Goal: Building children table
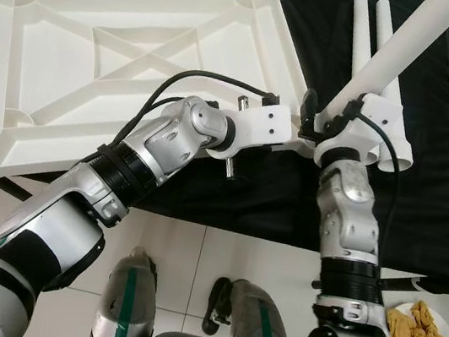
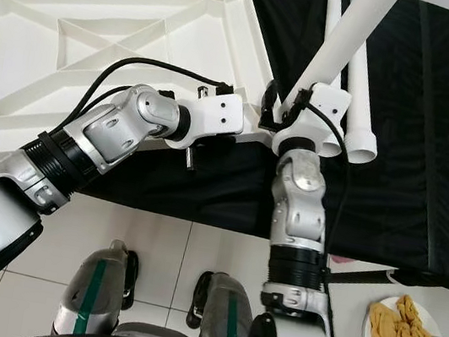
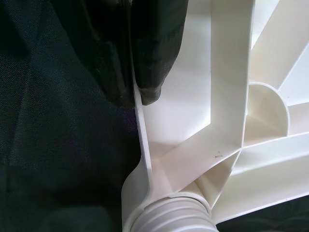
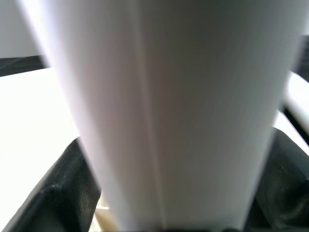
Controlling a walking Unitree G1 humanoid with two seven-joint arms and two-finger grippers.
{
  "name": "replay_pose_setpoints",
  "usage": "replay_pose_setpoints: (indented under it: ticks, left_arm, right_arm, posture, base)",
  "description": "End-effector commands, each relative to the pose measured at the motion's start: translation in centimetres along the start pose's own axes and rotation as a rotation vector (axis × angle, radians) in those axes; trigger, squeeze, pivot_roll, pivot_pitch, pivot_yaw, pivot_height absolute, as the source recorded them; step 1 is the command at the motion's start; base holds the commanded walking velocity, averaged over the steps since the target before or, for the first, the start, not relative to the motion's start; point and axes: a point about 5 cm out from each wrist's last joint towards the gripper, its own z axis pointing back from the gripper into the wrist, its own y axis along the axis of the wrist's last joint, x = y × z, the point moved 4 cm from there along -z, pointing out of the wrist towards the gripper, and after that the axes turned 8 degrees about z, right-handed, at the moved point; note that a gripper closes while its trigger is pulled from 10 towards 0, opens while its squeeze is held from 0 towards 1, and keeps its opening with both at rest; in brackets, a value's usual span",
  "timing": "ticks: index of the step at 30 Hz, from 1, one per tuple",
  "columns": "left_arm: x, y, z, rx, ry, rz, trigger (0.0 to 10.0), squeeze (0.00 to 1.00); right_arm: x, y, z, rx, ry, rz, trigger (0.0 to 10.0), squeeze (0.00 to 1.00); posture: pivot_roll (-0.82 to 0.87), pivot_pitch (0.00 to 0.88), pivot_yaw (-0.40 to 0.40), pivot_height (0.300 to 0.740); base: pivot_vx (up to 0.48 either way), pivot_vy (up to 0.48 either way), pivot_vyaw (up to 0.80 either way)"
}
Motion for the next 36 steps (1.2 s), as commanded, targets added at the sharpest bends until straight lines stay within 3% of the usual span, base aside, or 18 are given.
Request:
replay_pose_setpoints:
  ticks: [1,11,17,20,32,33,36]
  left_arm:
    - [2.7,-2.2,-1.0,-0.105,-0.172,0.002,10.0,0.00]
    - [2.8,-2.3,-0.9,-0.106,-0.172,0.003,10.0,0.00]
    - [2.8,-2.3,-0.9,-0.106,-0.172,0.004,10.0,0.00]
    - [2.8,-2.3,-0.9,-0.107,-0.174,0.000,10.0,0.00]
    - [2.9,-2.2,-0.9,-0.106,-0.179,-0.008,10.0,0.00]
    - [2.9,-2.2,-1.0,-0.106,-0.180,-0.009,10.0,0.00]
    - [3.0,-2.2,-1.0,-0.106,-0.182,-0.011,10.0,0.00]
  right_arm:
    - [-0.1,0.3,-0.2,0.029,0.063,-0.007,10.0,0.00]
    - [1.8,0.4,0.1,0.060,0.287,0.023,10.0,0.00]
    - [2.1,0.3,0.3,0.058,0.340,0.020,10.0,0.00]
    - [2.5,-0.3,0.7,0.027,0.459,0.014,10.0,0.00]
    - [2.8,-0.9,0.7,0.009,0.506,0.044,10.0,0.00]
    - [2.9,-1.0,0.7,0.011,0.511,0.044,0.0,0.00]
    - [3.1,-1.0,0.8,0.014,0.513,0.029,0.0,0.00]
  posture:
    - [0.03,0.030,-0.047,0.740]
    - [0.03,0.028,-0.050,0.740]
    - [0.03,0.026,-0.049,0.740]
    - [0.03,0.016,-0.043,0.740]
    - [0.03,0.010,-0.034,0.740]
    - [0.03,0.009,-0.034,0.740]
    - [0.03,0.006,-0.034,0.740]
  base:
    - [0.000,0.000,0.00]
    - [0.000,0.000,0.00]
    - [0.000,0.000,0.00]
    - [0.000,0.000,0.00]
    - [0.000,0.000,0.00]
    - [0.000,0.000,0.00]
    - [0.000,0.000,0.00]
